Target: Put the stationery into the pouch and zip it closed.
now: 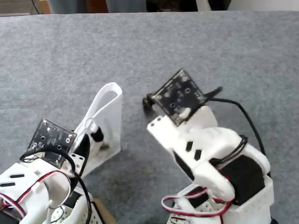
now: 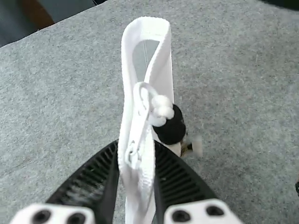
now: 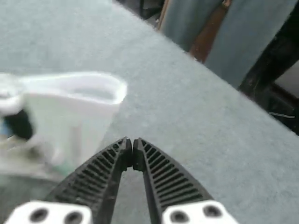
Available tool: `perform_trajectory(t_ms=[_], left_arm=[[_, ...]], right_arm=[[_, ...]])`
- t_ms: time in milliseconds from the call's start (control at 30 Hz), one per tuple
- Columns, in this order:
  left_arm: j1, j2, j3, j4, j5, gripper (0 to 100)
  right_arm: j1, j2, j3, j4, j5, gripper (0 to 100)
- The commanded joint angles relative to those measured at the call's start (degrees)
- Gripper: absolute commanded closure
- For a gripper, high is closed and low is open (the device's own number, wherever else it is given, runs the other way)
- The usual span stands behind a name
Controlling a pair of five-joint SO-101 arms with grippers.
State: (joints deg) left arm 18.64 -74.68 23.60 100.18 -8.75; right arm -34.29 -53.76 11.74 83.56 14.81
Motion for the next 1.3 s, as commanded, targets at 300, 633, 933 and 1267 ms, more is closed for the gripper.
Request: perform_trajectory(t_ms=[300, 633, 933, 1267], left_arm=[[4.62, 0.44, 1.19, 0.79, -0.09, 97], [4.62, -3.52, 0.48, 0.79, 0.97, 97], [4.79, -5.63, 0.84, 0.88, 0.79, 97], [4.79, -5.45, 0.57, 0.79, 0.79, 97]], right_arm=[[-19.34, 0.13, 9.27, -6.42, -2.81, 79.4], [-21.27, 4.18, 8.31, -9.41, -10.20, 79.3], [-29.45, 4.70, 0.48, -3.69, -14.24, 79.3], [-29.63, 5.05, 1.19, -3.96, -17.14, 79.4]])
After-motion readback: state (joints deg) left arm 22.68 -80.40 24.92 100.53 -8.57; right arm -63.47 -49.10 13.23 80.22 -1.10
